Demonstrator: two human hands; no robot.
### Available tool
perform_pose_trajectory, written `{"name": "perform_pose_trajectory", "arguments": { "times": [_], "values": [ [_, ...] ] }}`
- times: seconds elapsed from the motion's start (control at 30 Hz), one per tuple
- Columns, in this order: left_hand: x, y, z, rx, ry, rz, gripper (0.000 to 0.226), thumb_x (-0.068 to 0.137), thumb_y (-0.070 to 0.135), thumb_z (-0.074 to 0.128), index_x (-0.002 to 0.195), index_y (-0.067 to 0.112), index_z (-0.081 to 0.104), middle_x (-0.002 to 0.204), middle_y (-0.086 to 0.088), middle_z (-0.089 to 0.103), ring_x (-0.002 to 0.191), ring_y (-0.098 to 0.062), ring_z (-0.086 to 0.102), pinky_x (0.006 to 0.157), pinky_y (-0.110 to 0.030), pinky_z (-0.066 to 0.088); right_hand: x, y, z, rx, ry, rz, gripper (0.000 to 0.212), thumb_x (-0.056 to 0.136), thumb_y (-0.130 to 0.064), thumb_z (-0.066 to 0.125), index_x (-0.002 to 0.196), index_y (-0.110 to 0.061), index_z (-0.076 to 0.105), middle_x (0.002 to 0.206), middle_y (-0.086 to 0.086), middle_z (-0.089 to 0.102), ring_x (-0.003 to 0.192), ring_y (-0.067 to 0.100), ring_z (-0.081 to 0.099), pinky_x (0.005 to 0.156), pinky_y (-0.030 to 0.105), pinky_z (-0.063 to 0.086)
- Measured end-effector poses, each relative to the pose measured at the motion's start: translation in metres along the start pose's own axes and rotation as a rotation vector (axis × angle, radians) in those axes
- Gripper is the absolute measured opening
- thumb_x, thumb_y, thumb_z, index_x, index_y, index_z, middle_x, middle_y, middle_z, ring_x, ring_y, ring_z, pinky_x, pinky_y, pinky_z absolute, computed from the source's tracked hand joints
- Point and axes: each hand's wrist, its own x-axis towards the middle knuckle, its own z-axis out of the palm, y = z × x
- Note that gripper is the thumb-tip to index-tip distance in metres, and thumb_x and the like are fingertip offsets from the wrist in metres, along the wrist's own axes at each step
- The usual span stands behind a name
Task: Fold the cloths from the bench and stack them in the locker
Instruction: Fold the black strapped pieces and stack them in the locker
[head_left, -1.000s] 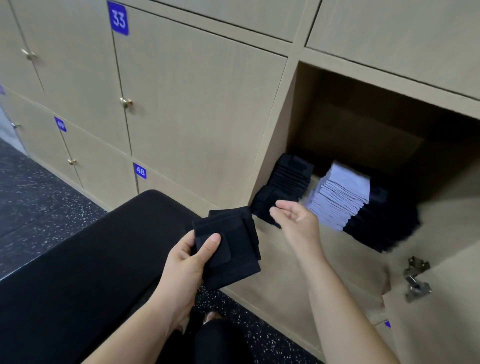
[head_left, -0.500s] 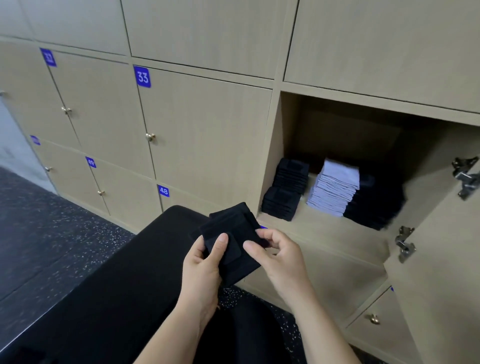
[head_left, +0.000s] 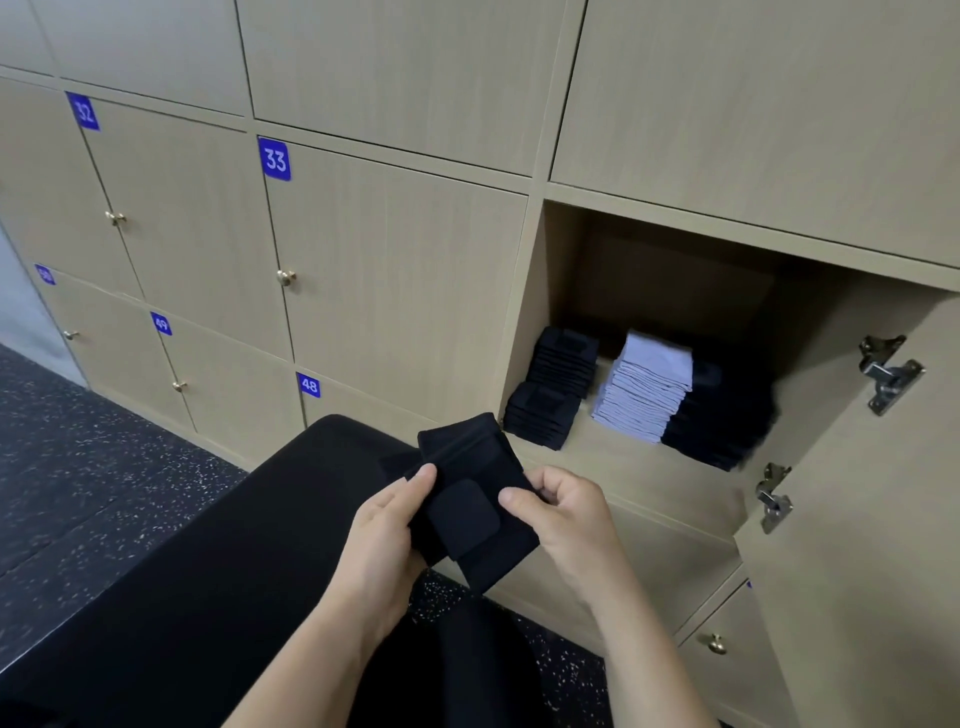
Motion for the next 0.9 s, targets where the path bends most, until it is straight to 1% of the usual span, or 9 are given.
{"name": "perform_pose_trajectory", "arguments": {
  "times": [0.13, 0.23, 0.33, 0.4, 0.5, 0.6, 0.67, 0.8, 0.9],
  "values": [
    [0.004, -0.011, 0.011, -0.044, 0.106, 0.096, 0.055, 0.085, 0.034, 0.070, 0.097, -0.018, 0.055, 0.106, -0.031, 0.066, 0.098, -0.043, 0.063, 0.098, -0.062, 0.046, 0.006, 0.006, -0.015, 0.055, 0.029, 0.012, 0.024, 0.078, -0.022, 0.072, 0.076, -0.002, 0.060, 0.068, 0.005, 0.059, 0.063, 0.013, 0.052, 0.060, 0.028, 0.043],
    [0.014, -0.016, 0.020, -0.084, 0.174, 0.139, 0.056, 0.076, 0.041, 0.076, 0.084, -0.011, 0.056, 0.093, -0.021, 0.063, 0.088, -0.035, 0.058, 0.094, -0.058, 0.047, 0.005, 0.015, -0.018, 0.114, -0.017, 0.075, 0.008, 0.082, -0.010, 0.073, 0.078, -0.008, 0.066, 0.058, -0.010, 0.061, 0.050, 0.001, 0.051, 0.050, 0.013, 0.040],
    [0.022, -0.022, 0.027, -0.030, 0.192, 0.144, 0.044, 0.079, 0.036, 0.076, 0.077, -0.005, 0.061, 0.087, -0.019, 0.067, 0.086, -0.033, 0.062, 0.091, -0.054, 0.050, 0.009, 0.025, -0.017, 0.134, 0.063, 0.055, 0.004, 0.083, -0.006, 0.070, 0.080, -0.008, 0.070, 0.062, -0.002, 0.067, 0.056, 0.002, 0.056, 0.053, 0.014, 0.043],
    [0.027, -0.027, 0.030, 0.050, 0.183, 0.160, 0.018, 0.088, 0.020, 0.069, 0.088, 0.003, 0.074, 0.093, -0.015, 0.075, 0.093, -0.029, 0.071, 0.094, -0.050, 0.053, 0.017, 0.031, -0.019, 0.129, 0.174, 0.009, 0.015, 0.083, -0.012, 0.070, 0.085, 0.002, 0.065, 0.078, 0.019, 0.067, 0.067, 0.013, 0.057, 0.061, 0.026, 0.048],
    [0.033, -0.031, 0.034, 0.100, 0.175, 0.163, 0.015, 0.088, 0.008, 0.068, 0.101, 0.008, 0.075, 0.096, -0.009, 0.076, 0.093, -0.023, 0.073, 0.091, -0.042, 0.054, 0.030, 0.039, -0.023, 0.114, 0.241, -0.001, 0.017, 0.085, -0.015, 0.068, 0.085, 0.001, 0.061, 0.087, 0.025, 0.066, 0.072, 0.020, 0.058, 0.070, 0.044, 0.053],
    [0.044, -0.032, 0.034, 0.083, 0.214, 0.150, 0.019, 0.085, 0.009, 0.071, 0.103, 0.012, 0.075, 0.096, -0.004, 0.077, 0.094, -0.018, 0.073, 0.089, -0.035, 0.053, 0.046, 0.046, -0.033, 0.132, 0.276, -0.002, 0.015, 0.085, -0.013, 0.068, 0.081, 0.000, 0.061, 0.075, 0.023, 0.063, 0.067, 0.019, 0.054, 0.064, 0.037, 0.048],
    [0.055, -0.031, 0.031, 0.079, 0.243, 0.148, 0.019, 0.084, 0.008, 0.071, 0.101, 0.015, 0.076, 0.098, -0.001, 0.077, 0.097, -0.015, 0.072, 0.089, -0.032, 0.052, 0.063, 0.049, -0.045, 0.163, 0.317, 0.005, 0.019, 0.085, -0.014, 0.069, 0.078, 0.000, 0.058, 0.067, 0.013, 0.054, 0.064, 0.016, 0.047, 0.062, 0.031, 0.041],
    [0.079, -0.035, 0.027, 0.094, 0.258, 0.133, 0.023, 0.086, 0.001, 0.067, 0.099, 0.018, 0.078, 0.100, -0.003, 0.076, 0.099, -0.018, 0.071, 0.087, -0.031, 0.051, 0.115, 0.056, -0.073, 0.167, 0.429, 0.020, 0.039, 0.084, -0.010, 0.070, 0.062, -0.013, 0.038, 0.057, -0.002, 0.027, 0.052, 0.010, 0.023, 0.050, 0.024, 0.024],
    [0.096, -0.039, 0.024, 0.097, 0.264, 0.124, 0.024, 0.087, 0.001, 0.067, 0.098, 0.019, 0.078, 0.101, -0.003, 0.076, 0.099, -0.019, 0.071, 0.089, -0.033, 0.051, 0.159, 0.065, -0.085, 0.150, 0.496, 0.065, 0.046, 0.085, -0.007, 0.069, 0.058, -0.015, 0.033, 0.055, -0.005, 0.028, 0.048, 0.008, 0.023, 0.046, 0.020, 0.024]
  ]
}}
